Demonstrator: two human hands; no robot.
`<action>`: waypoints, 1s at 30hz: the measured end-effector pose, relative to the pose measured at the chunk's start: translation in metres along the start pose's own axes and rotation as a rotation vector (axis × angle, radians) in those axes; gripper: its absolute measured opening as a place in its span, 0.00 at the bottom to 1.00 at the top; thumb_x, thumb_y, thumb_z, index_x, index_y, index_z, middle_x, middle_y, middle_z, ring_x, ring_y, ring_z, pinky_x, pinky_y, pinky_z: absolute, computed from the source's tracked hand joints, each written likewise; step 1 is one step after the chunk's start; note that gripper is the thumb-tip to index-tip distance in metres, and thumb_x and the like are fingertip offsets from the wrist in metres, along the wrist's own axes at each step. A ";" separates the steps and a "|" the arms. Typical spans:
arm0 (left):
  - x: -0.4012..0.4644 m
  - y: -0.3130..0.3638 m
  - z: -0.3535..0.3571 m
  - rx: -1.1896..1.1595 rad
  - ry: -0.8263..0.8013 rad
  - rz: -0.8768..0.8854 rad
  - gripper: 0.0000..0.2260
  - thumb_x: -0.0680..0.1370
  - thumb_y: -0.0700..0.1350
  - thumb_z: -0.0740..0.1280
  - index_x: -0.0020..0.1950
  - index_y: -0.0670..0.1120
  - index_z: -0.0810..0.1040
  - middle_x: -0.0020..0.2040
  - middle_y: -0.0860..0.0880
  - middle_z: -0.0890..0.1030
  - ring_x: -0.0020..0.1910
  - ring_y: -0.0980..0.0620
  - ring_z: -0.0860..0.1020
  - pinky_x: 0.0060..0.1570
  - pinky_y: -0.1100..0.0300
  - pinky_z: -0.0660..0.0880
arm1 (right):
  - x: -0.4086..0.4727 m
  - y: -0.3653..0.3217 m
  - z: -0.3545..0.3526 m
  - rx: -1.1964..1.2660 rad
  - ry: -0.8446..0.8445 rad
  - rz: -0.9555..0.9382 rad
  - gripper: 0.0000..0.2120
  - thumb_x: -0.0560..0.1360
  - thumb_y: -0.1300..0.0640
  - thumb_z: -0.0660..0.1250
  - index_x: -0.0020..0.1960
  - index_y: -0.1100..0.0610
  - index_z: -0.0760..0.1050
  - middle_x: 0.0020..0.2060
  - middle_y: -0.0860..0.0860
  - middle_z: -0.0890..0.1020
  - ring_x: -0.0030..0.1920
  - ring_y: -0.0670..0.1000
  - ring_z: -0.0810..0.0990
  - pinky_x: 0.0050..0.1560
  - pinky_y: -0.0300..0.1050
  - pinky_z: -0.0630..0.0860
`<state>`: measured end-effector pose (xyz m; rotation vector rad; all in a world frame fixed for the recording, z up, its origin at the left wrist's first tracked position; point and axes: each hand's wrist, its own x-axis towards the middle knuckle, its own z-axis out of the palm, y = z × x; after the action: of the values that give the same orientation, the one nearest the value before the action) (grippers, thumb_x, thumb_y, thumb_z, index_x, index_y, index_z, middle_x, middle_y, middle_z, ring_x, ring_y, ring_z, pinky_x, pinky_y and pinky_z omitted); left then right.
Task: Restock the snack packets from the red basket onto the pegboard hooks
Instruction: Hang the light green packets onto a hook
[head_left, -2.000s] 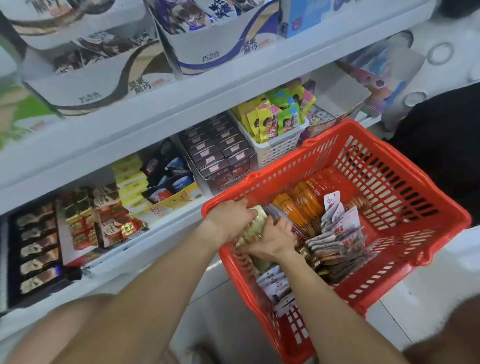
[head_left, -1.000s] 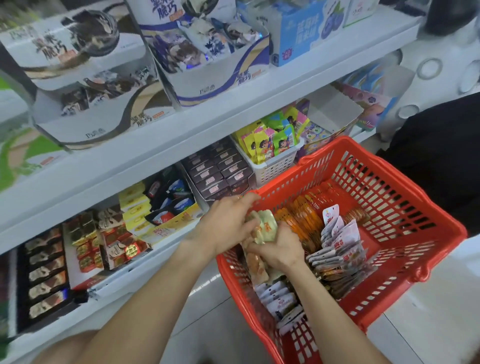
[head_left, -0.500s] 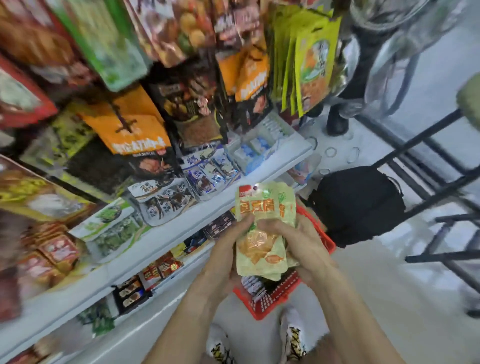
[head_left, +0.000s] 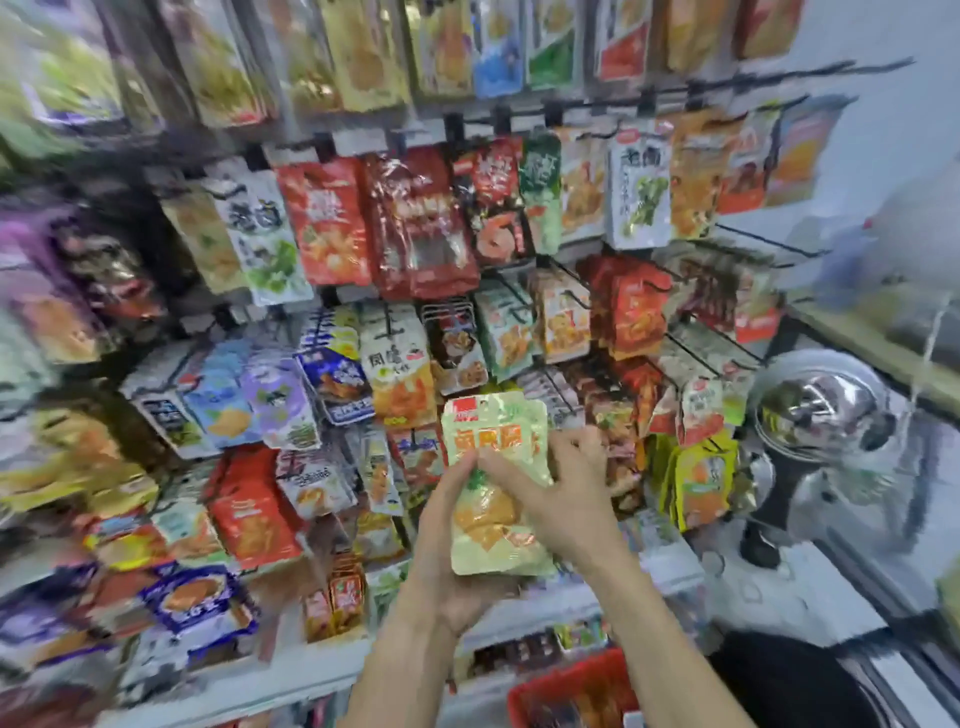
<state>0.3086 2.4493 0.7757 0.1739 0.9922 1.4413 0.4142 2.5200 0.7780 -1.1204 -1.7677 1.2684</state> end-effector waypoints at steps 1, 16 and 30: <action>-0.010 0.015 -0.002 -0.016 0.002 0.046 0.20 0.72 0.58 0.74 0.57 0.45 0.89 0.56 0.41 0.86 0.51 0.41 0.85 0.50 0.46 0.82 | 0.006 -0.012 0.009 -0.005 -0.006 -0.047 0.24 0.64 0.24 0.72 0.47 0.41 0.77 0.56 0.41 0.71 0.62 0.49 0.73 0.59 0.49 0.74; -0.066 0.195 -0.104 0.025 -0.009 0.407 0.23 0.75 0.51 0.71 0.67 0.42 0.82 0.59 0.36 0.86 0.46 0.38 0.88 0.34 0.48 0.84 | 0.068 -0.158 0.179 0.262 -0.093 -0.324 0.22 0.68 0.44 0.82 0.60 0.47 0.84 0.51 0.43 0.88 0.53 0.48 0.87 0.52 0.53 0.84; -0.070 0.307 -0.196 0.152 0.068 0.574 0.12 0.65 0.49 0.77 0.45 0.46 0.91 0.49 0.42 0.87 0.39 0.42 0.86 0.42 0.48 0.81 | 0.121 -0.224 0.265 0.311 0.050 -0.503 0.18 0.76 0.52 0.77 0.59 0.38 0.72 0.58 0.43 0.83 0.60 0.49 0.82 0.55 0.50 0.79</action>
<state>-0.0338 2.3583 0.8860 0.5589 1.1639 1.8971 0.0759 2.4982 0.9194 -0.4856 -1.6083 1.1347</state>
